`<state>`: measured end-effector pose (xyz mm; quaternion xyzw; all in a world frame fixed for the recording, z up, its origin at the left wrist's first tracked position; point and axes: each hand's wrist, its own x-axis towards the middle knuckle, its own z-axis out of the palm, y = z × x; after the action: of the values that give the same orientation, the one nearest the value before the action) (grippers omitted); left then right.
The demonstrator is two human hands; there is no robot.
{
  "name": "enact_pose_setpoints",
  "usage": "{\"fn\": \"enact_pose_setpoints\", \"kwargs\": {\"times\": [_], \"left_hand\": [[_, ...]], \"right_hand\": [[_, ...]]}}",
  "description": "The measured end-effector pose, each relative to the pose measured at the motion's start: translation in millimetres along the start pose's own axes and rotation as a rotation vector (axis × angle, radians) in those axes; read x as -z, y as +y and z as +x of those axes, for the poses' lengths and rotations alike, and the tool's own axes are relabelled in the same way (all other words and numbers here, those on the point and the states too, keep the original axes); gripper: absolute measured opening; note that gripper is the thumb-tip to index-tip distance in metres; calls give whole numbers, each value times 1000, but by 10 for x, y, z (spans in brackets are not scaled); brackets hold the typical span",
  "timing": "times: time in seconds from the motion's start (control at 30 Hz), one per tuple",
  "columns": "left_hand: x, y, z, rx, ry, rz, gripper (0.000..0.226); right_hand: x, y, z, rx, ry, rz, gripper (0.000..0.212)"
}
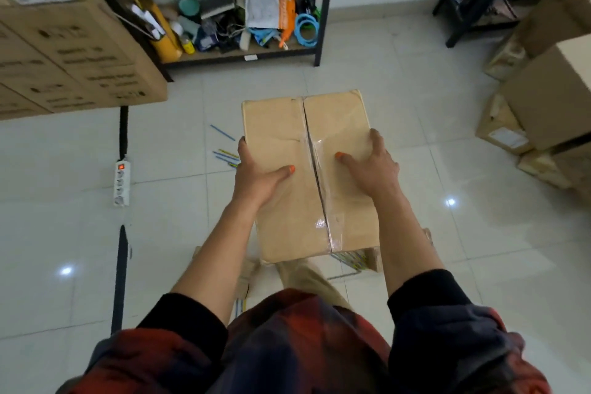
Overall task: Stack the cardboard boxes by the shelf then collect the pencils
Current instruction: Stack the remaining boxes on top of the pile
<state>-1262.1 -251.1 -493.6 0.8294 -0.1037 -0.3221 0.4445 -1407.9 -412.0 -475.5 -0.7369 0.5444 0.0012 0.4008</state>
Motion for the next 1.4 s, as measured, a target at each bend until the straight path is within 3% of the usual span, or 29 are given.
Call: {"fn": "enact_pose_setpoints", "kwargs": {"times": [0.27, 0.5, 0.77, 0.97, 1.4], "left_hand": [[745, 347, 744, 148, 103, -62, 77], [1600, 427, 1403, 149, 219, -95, 93], [2534, 388, 1824, 144, 365, -140, 105], [3313, 280, 2005, 134, 400, -217, 107], [5457, -183, 2688, 26, 488, -263, 108]], "right_hand": [[-362, -1144, 587, 93, -156, -5, 106], [-886, -2291, 1030, 194, -200, -29, 97], [-1387, -3318, 1159, 322, -282, -85, 103], [-1834, -4069, 1032, 367, -324, -89, 101], [-3447, -5827, 639, 497, -266, -78, 99]]}}
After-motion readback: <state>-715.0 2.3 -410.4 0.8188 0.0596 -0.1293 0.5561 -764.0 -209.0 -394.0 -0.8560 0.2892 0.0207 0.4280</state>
